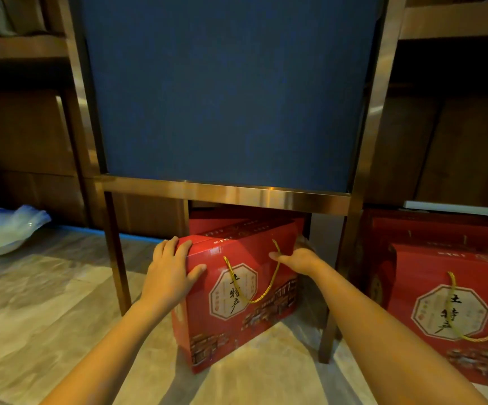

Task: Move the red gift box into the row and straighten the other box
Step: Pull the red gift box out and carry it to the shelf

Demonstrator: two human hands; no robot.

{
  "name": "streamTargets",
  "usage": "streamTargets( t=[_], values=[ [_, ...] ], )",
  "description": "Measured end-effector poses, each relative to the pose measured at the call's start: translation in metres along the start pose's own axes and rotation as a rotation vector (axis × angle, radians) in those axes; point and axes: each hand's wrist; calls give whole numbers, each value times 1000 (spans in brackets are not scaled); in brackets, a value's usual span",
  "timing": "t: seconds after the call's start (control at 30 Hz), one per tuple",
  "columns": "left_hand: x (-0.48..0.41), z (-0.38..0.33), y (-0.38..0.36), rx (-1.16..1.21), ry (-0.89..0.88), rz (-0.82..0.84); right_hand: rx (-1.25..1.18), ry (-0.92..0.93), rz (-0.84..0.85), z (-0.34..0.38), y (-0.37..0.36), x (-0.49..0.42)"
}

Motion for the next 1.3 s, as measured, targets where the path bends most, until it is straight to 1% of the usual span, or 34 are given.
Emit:
streamTargets(
  t=[0.1,0.23,0.3,0.37,0.47,0.6,0.67,0.73,0.87,1.07,1.3],
  values=[
    [0,4,2,27,-9,13,-88,41,-42,-9,-7,-14],
    [-1,8,3,64,-27,22,-204,51,-162,-21,-16,-27],
    [-4,16,4,107,-15,31,-272,55,-215,-18,-18,-16],
    [-5,26,7,225,34,38,-295,62,-224,5,-16,16],
    [-1,37,7,448,160,30,-256,40,-190,29,-19,44],
    [8,38,9,722,333,-70,-208,43,-321,43,-28,65],
    [12,38,10,865,357,-71,-221,31,-389,46,-32,76],
    [15,43,10,954,368,-53,-209,13,-440,48,-39,89],
    [21,61,16,1041,344,8,-150,47,-525,50,-52,124],
    [32,81,35,1089,344,68,-207,186,-555,46,-58,189],
    [63,43,69,1115,324,120,-273,212,-637,33,-23,245]
  ],
)
Point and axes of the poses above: each hand's wrist, its own x-axis away from the middle knuckle, its own y-axis out of the back of the hand, z = x × y, and after that the axes turned 7 degrees about y, right-handed
